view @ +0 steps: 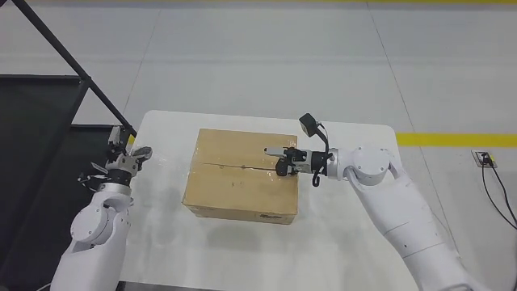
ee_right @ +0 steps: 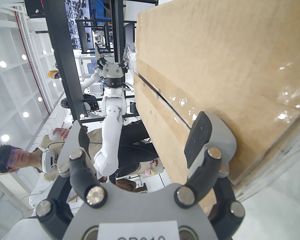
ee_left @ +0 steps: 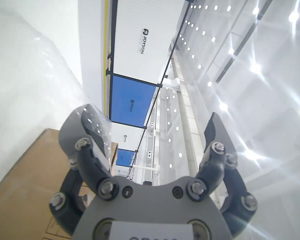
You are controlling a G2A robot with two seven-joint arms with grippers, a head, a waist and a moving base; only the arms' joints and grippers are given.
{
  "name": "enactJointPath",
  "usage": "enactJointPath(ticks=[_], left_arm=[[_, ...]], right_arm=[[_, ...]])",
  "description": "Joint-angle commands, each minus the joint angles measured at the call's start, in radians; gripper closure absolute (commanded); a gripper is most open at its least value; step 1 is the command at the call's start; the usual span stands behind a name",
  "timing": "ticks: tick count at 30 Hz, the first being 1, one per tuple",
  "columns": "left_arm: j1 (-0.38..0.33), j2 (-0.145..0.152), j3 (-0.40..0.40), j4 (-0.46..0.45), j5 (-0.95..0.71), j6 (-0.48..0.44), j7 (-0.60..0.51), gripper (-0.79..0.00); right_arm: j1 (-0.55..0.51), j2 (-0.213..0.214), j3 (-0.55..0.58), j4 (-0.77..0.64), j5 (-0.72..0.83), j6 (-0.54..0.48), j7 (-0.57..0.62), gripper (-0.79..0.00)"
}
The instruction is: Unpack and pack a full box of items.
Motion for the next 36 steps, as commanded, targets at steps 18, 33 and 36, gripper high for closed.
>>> enactJointPath(ticks=[18,33,36], left_arm=[[0.095,-0.003,0.006,-0.422,0.165,0.031,0.048,-0.785],[0.042,-0.016,0.154,-0.518,0.383,0.123,0.072,-0.785],[0.04,-0.018,0.179,-0.537,0.427,0.129,0.074,-0.785]], right_arm=[[-0.064,0.016,0.036,-0.083,-0.019,0.004,-0.062,-0.785],[-0.252,0.073,0.187,-0.305,-0.035,0.005,-0.067,-0.785],[-0.282,0.082,0.214,-0.334,-0.032,0.007,-0.069,-0.785]])
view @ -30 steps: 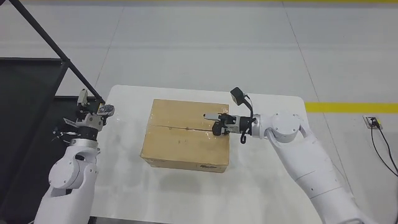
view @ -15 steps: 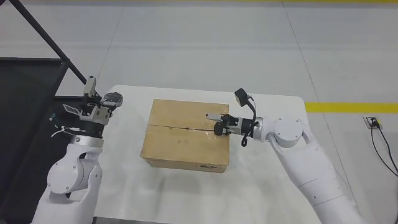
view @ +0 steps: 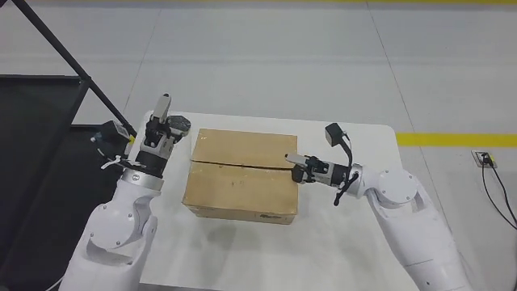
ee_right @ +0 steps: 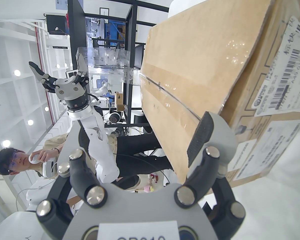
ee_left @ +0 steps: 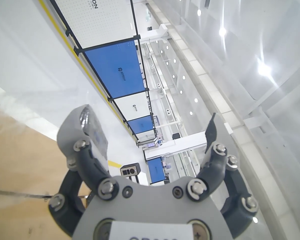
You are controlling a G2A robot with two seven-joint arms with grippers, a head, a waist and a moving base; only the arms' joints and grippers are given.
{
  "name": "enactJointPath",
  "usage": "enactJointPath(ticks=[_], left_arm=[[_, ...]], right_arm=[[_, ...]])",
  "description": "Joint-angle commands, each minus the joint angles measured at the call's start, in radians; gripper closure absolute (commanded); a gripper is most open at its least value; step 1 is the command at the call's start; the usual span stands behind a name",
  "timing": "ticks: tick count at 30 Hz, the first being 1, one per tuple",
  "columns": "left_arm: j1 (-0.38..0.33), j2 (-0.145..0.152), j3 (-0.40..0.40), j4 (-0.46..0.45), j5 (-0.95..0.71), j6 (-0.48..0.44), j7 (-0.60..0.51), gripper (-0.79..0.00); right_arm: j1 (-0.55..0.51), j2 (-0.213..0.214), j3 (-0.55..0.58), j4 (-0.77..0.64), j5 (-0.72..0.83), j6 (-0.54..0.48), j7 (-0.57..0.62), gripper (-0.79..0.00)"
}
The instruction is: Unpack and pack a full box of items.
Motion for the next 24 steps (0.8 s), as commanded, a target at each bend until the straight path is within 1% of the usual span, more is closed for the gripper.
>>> enactJointPath(ticks=[1,6,12,18,24], left_arm=[[-0.003,-0.002,0.018,-0.01,0.025,0.006,-0.003,-0.785],[-0.009,-0.005,0.072,-0.032,0.151,0.02,-0.001,-0.785],[-0.046,-0.015,0.135,-0.016,0.205,0.057,-0.015,-0.785],[-0.094,-0.028,0.204,0.021,0.255,0.087,-0.024,-0.785],[-0.15,-0.045,0.291,0.085,0.312,0.117,-0.03,-0.785]], right_arm=[[-0.017,0.005,0.015,-0.014,0.004,0.001,-0.001,-0.785],[-0.052,0.015,0.04,-0.038,0.011,-0.004,-0.002,-0.785],[-0.086,0.025,0.066,-0.056,0.023,-0.015,-0.004,-0.785],[-0.122,0.035,0.095,-0.069,0.039,-0.032,-0.008,-0.785],[-0.167,0.046,0.134,-0.076,0.066,-0.06,-0.012,-0.785]])
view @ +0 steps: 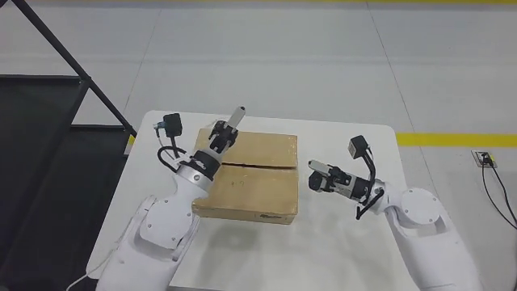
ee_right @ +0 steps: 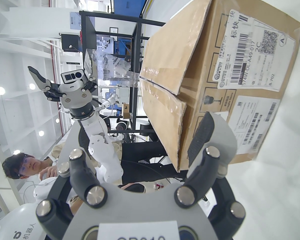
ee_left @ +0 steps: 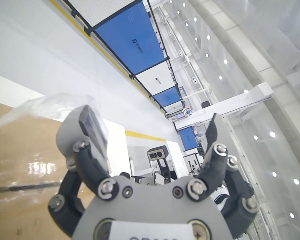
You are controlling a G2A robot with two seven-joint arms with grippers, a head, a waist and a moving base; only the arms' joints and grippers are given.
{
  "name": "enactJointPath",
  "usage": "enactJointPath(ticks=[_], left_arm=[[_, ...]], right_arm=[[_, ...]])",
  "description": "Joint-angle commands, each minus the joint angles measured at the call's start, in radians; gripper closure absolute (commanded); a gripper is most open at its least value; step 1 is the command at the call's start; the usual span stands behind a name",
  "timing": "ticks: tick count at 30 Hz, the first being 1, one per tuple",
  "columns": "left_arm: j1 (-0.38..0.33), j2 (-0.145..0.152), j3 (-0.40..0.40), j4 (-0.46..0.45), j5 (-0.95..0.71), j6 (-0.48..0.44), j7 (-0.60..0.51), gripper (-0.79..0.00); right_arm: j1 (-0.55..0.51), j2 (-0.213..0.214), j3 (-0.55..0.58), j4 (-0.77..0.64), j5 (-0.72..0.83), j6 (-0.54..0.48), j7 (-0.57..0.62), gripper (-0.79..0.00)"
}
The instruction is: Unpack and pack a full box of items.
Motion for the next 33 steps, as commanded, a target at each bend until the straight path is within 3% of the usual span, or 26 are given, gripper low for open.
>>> enactJointPath(ticks=[1,14,33], left_arm=[[-0.019,-0.007,0.033,0.022,0.022,0.007,0.002,-0.785],[-0.109,-0.049,0.187,0.139,0.148,0.031,-0.009,-0.785],[-0.183,-0.115,0.305,0.231,0.196,0.021,-0.016,-0.785]], right_arm=[[-0.016,0.004,0.013,-0.003,0.008,-0.01,0.001,-0.785],[-0.086,0.023,0.074,0.027,0.067,-0.066,0.003,-0.785],[-0.078,0.04,0.086,0.084,0.11,-0.094,0.024,-0.785]])
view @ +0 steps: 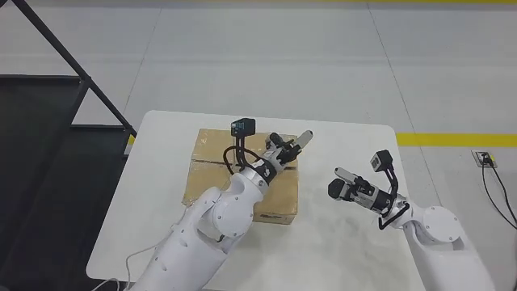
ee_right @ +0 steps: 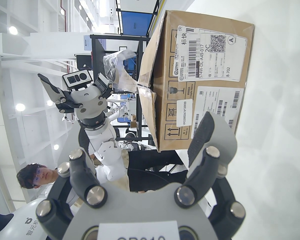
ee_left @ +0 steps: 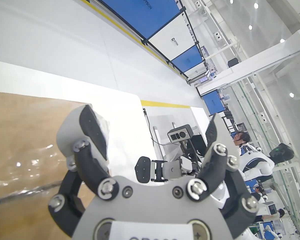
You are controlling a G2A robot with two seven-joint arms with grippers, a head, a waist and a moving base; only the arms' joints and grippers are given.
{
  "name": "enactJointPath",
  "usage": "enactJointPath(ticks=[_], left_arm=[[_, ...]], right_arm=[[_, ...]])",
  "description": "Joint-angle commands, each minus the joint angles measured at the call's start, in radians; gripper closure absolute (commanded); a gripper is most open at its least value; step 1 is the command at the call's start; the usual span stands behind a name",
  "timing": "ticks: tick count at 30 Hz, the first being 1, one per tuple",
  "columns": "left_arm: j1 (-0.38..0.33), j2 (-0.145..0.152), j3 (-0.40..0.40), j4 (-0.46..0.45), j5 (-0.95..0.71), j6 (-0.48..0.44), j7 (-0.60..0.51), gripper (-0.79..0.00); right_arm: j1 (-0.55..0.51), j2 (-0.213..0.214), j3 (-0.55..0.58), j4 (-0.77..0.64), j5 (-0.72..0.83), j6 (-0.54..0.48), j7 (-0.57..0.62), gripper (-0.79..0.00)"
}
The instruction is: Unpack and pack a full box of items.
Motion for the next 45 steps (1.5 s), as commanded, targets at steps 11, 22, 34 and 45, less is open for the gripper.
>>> enactJointPath(ticks=[11,22,34,45], left_arm=[[0.006,-0.03,0.048,0.019,0.054,-0.026,-0.014,-0.785],[0.005,-0.058,0.063,0.036,0.08,-0.036,-0.012,-0.785],[0.032,-0.073,-0.003,-0.066,0.063,-0.095,0.035,-0.785],[0.304,0.014,-0.675,-0.411,-0.089,-0.132,-0.072,-0.785]], right_arm=[[0.012,0.008,-0.006,0.026,0.019,-0.016,0.008,-0.785],[-0.017,0.016,0.023,0.034,0.063,-0.063,-0.022,-0.785],[-0.149,0.04,0.154,-0.047,0.156,-0.132,-0.026,-0.785],[-0.015,0.037,-0.001,-0.262,0.021,-0.01,-0.002,-0.785]])
